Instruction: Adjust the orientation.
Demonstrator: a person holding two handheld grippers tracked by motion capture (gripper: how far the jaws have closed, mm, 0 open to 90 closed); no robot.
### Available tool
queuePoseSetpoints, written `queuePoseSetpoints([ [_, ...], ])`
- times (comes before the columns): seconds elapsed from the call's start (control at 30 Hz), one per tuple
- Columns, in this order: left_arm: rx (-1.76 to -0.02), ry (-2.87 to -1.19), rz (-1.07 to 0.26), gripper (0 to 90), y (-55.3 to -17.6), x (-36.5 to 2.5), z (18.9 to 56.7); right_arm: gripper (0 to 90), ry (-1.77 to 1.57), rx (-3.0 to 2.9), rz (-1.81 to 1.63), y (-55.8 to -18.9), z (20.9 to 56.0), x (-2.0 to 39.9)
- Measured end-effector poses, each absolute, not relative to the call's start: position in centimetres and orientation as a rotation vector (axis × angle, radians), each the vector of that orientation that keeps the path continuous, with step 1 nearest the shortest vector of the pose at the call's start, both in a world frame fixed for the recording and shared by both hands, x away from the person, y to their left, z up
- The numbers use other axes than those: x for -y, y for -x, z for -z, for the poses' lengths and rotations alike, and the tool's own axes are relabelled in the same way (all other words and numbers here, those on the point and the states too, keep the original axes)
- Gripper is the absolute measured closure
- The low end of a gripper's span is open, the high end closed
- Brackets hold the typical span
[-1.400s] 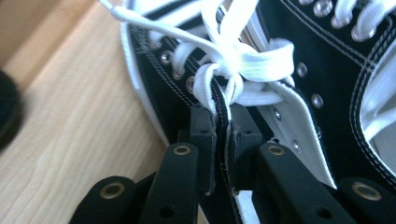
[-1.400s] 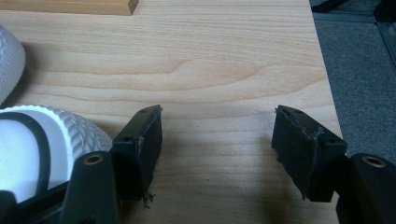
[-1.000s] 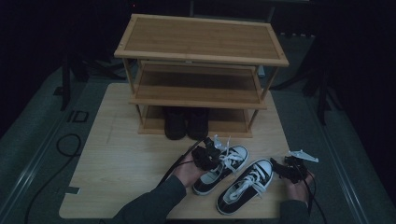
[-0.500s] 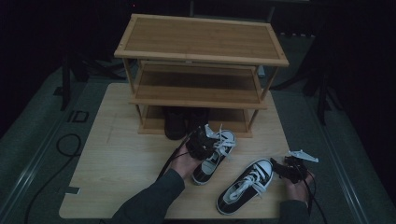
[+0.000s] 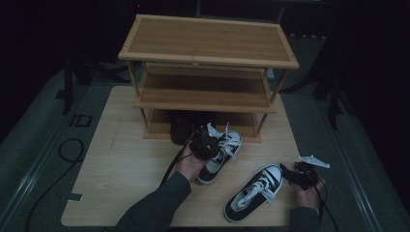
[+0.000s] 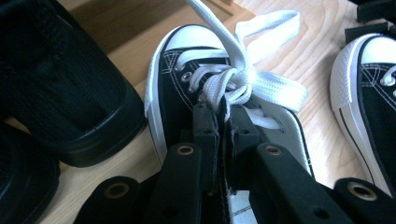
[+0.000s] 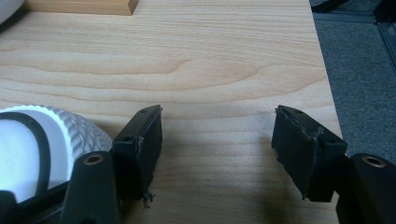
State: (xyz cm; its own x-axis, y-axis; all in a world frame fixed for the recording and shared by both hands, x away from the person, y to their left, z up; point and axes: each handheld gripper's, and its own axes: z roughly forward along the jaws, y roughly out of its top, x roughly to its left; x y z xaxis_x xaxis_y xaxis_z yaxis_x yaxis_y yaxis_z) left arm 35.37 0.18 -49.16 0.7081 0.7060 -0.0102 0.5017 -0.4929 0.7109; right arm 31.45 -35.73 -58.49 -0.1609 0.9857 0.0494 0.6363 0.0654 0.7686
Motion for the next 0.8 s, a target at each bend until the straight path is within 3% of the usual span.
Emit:
queuePoseSetpoints([
  [0.33,-0.890,-2.248,-0.307,83.6,-35.0,-0.6,51.1,33.0,-1.616,-1.849,-0.917,-31.4,58.5,35.7],
  [0.53,-0.845,-2.285,-0.241,66.2,-34.8,-1.2,51.3,33.0,-1.614,-1.850,-0.917,-31.4,58.5,35.7],
  [0.8,-0.808,-2.263,-0.220,62.5,-33.3,-3.1,50.7,33.0,-1.613,-1.849,-0.911,-31.4,58.5,35.7],
])
